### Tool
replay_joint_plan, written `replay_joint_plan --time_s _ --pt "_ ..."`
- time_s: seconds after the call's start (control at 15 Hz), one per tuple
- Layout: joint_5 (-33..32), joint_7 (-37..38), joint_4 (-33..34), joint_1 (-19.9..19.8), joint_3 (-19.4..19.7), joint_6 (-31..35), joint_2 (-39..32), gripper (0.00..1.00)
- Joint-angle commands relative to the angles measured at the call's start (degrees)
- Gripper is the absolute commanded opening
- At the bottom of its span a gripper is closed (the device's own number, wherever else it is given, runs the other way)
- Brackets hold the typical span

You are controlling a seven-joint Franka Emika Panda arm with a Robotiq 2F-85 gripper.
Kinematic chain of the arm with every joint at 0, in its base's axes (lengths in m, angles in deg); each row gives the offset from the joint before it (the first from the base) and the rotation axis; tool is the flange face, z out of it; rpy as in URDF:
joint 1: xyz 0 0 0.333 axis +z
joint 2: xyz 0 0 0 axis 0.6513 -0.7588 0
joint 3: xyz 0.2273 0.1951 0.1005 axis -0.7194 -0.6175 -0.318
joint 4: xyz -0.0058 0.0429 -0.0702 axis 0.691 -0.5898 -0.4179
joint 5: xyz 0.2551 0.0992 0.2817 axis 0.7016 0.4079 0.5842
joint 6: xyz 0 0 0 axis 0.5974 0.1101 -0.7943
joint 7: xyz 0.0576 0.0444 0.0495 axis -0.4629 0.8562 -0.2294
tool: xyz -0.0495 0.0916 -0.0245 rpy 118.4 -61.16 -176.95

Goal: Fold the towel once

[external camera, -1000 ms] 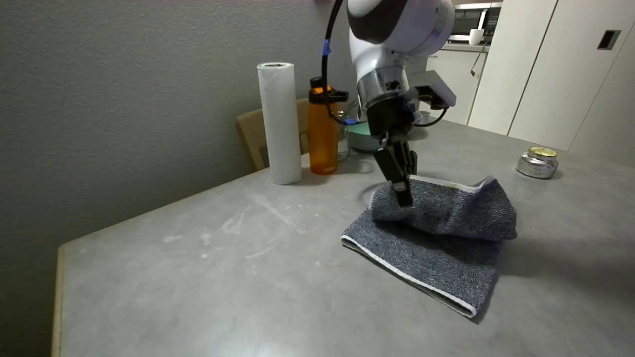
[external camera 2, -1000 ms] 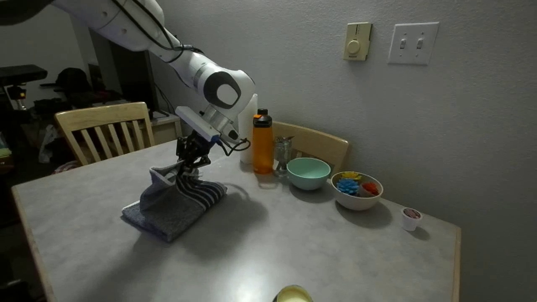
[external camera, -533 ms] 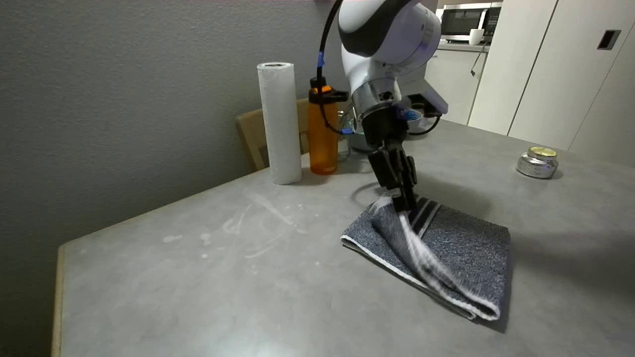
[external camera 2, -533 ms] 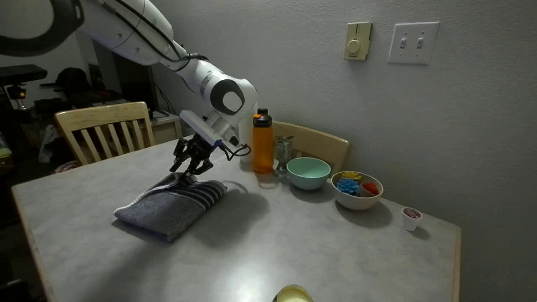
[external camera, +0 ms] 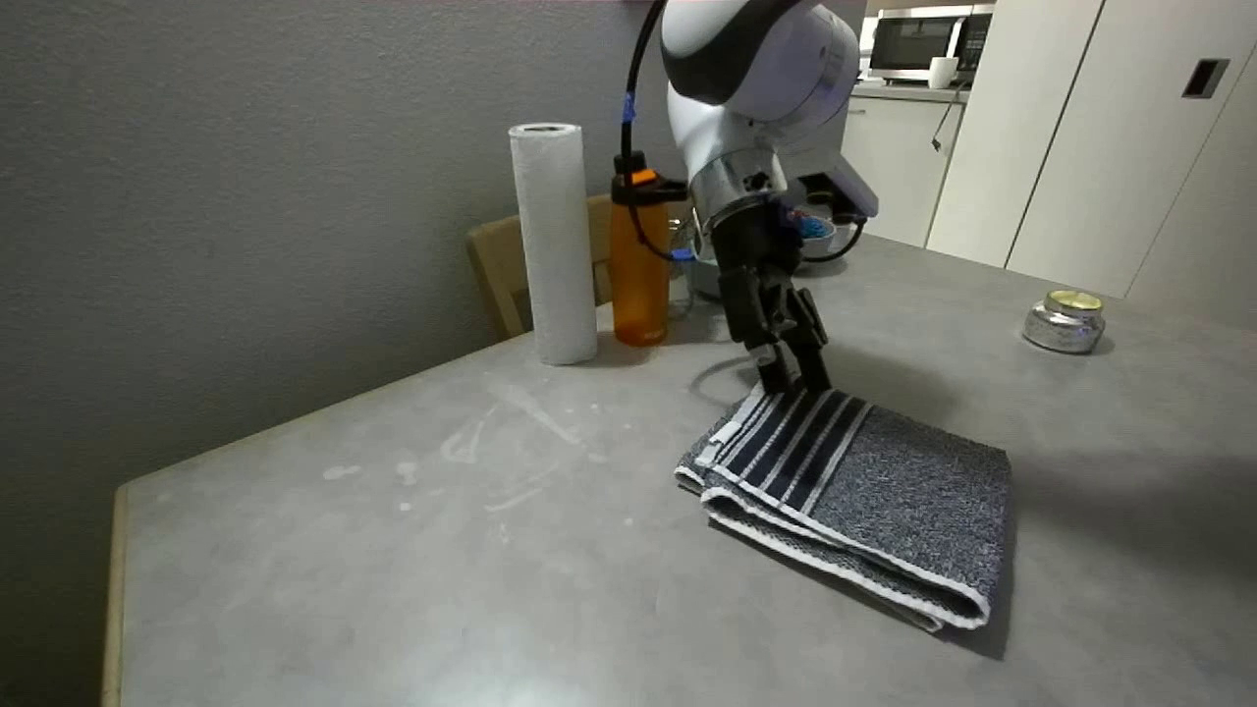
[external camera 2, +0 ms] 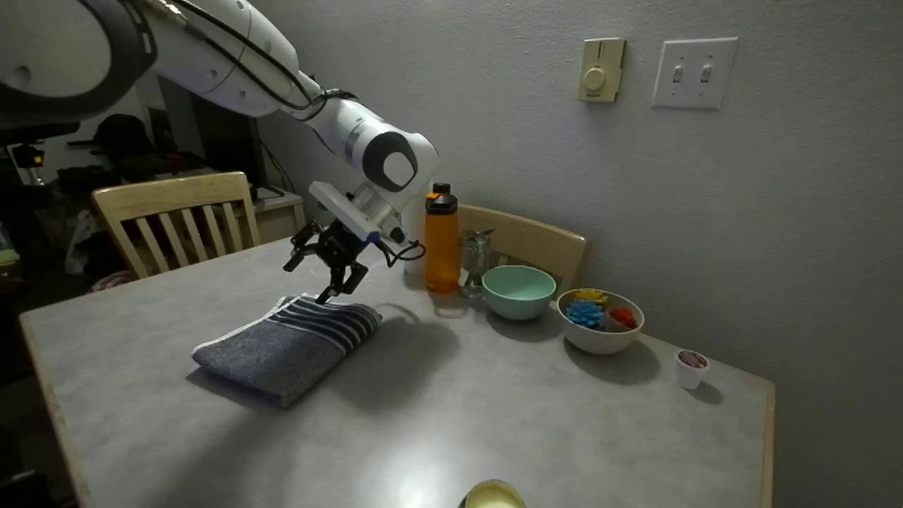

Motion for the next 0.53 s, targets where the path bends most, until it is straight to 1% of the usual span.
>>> replay_joint_plan --time_s 0.0,0.27,0.47 --pt "-0.76 -0.15 1.8 -1.05 -0.58 -2.2 0.39 1.0" --pt "-2.24 -4.47 -3.41 -1.08 -0.67 -0.53 7.05 1.0" --pt "-6.87 -8.92 -8.42 0.18 -0.02 1.66 13.69 1.0"
